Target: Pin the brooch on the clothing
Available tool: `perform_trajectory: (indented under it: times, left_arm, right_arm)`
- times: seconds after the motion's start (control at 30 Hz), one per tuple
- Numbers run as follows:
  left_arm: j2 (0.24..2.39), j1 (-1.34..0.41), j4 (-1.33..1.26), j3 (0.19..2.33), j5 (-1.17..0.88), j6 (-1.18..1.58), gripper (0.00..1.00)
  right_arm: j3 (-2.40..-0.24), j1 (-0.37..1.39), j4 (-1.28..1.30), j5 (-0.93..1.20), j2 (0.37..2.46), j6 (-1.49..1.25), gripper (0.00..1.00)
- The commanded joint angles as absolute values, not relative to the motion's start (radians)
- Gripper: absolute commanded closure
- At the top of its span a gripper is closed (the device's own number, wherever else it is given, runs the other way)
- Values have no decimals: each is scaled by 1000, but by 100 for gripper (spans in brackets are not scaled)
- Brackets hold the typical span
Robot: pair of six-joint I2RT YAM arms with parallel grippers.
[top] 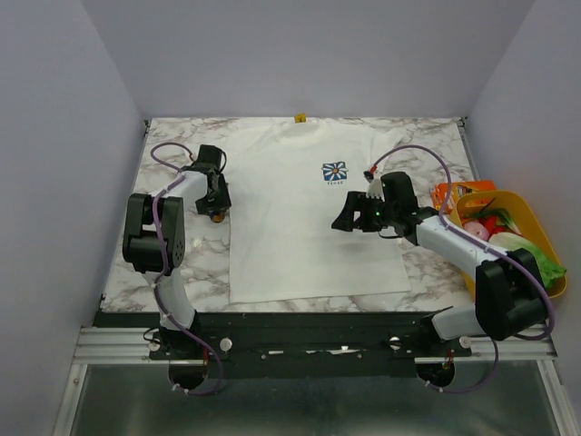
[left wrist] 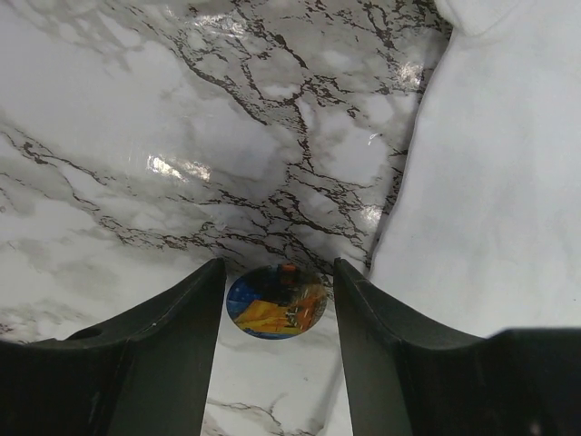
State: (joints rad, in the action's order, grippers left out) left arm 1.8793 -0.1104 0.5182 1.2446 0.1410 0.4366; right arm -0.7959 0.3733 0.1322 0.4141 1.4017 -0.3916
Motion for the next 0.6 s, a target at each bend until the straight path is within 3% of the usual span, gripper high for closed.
perform_trajectory:
  times: [0.0,0.13,0.27,0.57]
  left_arm:
    - [1916,-107,526,1244,106,434,40]
    - [1916,-107,552,1239,104,433,44]
    - [1891,-107,552,1218,124,439,60]
    - [1807,-109,566,1218,120,445,65]
  right_arm:
    - [-827,382,129,433,1417,-382,15]
    - [-827,382,129,429,1419,-382,15]
    - [-828,382,127,429,1419,-383,15]
    - [-828,387,129,430,1414,-383,15]
